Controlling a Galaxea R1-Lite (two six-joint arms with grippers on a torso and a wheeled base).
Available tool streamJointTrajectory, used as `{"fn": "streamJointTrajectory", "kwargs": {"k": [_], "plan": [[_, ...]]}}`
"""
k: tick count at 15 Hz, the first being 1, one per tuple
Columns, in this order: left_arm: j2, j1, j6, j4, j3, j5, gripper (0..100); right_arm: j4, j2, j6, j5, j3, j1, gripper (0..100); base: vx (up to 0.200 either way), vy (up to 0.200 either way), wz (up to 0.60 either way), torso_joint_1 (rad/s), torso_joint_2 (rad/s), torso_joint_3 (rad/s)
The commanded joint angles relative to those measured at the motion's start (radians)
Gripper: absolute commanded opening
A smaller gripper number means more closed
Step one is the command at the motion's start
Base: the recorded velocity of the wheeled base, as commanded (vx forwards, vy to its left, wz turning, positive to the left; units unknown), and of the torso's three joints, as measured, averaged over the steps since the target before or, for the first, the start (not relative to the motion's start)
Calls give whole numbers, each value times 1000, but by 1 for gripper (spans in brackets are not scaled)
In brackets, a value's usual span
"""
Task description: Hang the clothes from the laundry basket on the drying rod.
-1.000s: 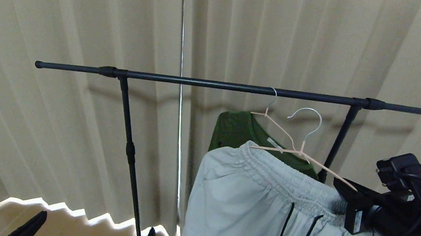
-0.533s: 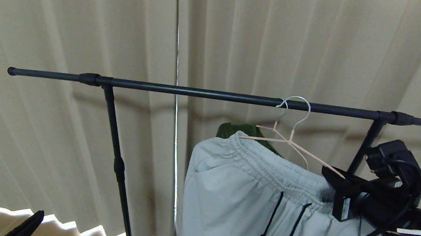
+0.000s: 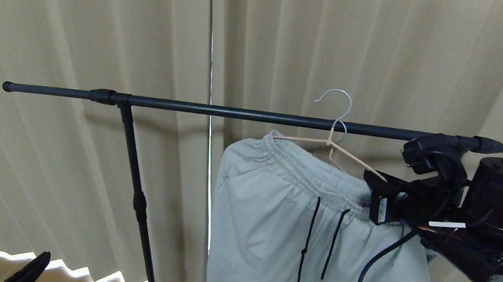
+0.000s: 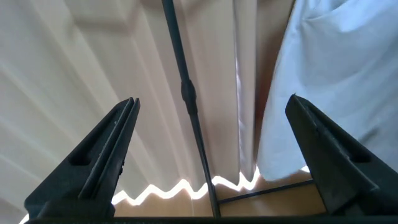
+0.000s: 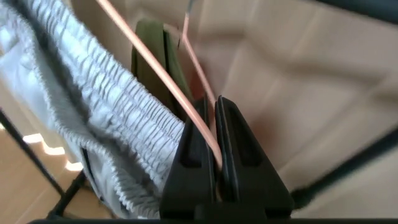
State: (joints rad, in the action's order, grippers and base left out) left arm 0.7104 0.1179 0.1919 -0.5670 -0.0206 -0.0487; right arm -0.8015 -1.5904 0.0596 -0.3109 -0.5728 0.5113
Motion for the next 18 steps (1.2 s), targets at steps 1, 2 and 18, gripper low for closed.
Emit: {"fn": "streamJointTrajectory", "kwargs": {"k": [1,2,18], "plan": [[0,0,0,-1,2,0,100,11,-106,9,-24,-61,-2,0,0,0,0,0,0,0],[0,0,0,-1,2,0,100,15,-146,11,-37,-91,-4,0,0,0,0,0,0,0],[-2,0,1,-1,16,-33,100,74,-299,89,-117,-254,-27,0,0,0,0,0,0,0]]}}
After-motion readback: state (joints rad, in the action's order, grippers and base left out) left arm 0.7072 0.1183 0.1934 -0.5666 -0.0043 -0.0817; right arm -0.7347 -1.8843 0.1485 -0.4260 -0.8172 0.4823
